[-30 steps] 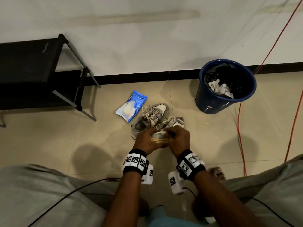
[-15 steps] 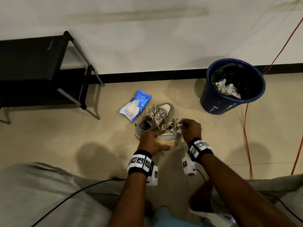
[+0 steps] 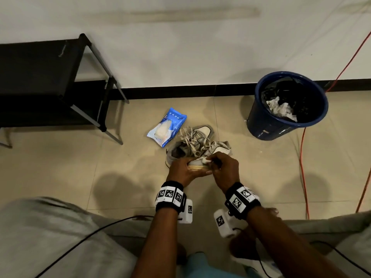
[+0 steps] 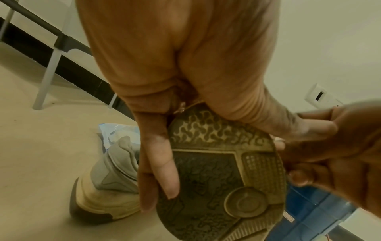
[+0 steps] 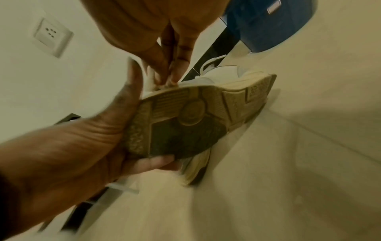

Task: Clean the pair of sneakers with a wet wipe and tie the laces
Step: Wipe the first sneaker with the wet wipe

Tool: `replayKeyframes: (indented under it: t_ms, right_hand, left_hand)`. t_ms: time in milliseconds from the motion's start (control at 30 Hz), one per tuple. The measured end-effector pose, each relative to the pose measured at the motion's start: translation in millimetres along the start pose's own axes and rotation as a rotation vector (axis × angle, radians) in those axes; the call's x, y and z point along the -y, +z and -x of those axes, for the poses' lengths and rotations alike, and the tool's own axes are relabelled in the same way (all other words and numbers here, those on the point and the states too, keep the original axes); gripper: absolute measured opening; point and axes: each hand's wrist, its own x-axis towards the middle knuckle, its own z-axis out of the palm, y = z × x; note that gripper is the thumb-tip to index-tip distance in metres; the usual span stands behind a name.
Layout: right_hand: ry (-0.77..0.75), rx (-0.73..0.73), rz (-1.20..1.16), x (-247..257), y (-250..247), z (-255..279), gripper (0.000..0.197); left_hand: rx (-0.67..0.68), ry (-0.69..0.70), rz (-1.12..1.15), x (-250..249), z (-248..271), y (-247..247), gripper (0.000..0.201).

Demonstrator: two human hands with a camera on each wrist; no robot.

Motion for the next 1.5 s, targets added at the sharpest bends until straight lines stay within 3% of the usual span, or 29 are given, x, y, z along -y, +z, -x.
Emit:
replayKeyframes:
  t_ms: [133, 300, 433, 633, 767, 967, 1133, 1233, 1333, 1400, 1500]
  right_hand:
    - [0.21, -0.096, 0.013, -25.1, -6.4, -26.0, 0.023]
    - [-0.035, -0.008, -0.004, -4.3, -4.5, -0.8, 0.015]
    - [0.204, -0.04, 0.072, -25.1, -10.7, -36.4, 0.027]
    - [-0.048, 0.02, -0.068, 1.4, -5.4, -1.0, 0.021]
    - [0.205, -0.021, 0.035, -23.3, -12.7, -31.8, 0.017]
    - [-0.097, 0.045, -0.059, 4.2, -9.2, 4.5, 0.028]
    - [0.161, -0.042, 0.069, -28.9, -13.9, -11.9, 0.023]
    - [0.056, -0.079, -0.066, 1.6, -5.6, 1.5, 0.023]
    - [-0.045, -0.07, -0.063, 12.8, -2.5, 7.8, 0.02]
    - [0.026, -0.099, -0.015, -4.7, -7.7, -2.9, 0.021]
    - [0.178, -0.14, 0.016, -21.9, -12.3, -8.4, 0.02]
  left_hand:
    - [-0.015, -0.003, -0.024, 1.4, -2.4, 1.3, 0.064]
    - [-0.022, 0.019, -0.033, 0.6, -3.7, 0.4, 0.058]
    - [-0.023, 0.031, -0.045, -3.1, -4.2, 1.4, 0.065]
    - [-0.022, 0.038, -0.013, -3.7, -4.8, 0.4, 0.056]
    - [-0.029, 0.048, -0.058, -4.5, -4.8, 0.4, 0.059]
    - [-0.024, 0.024, -0.032, -5.0, -7.9, 1.7, 0.051]
    - [-0.059, 0.05, -0.083, -5.0, -10.2, 3.0, 0.058]
    - [-0.065, 0.04, -0.103, -8.4, -11.6, 5.9, 0.045]
    - [-0.051, 0.008, -0.031, -9.7, -10.3, 8.0, 0.073]
    - [-0.069, -0.005, 0.0, -10.5, -10.2, 8.2, 0.086]
    - [-0.082, -0.005, -0.051, -15.0, -11.4, 8.0, 0.082]
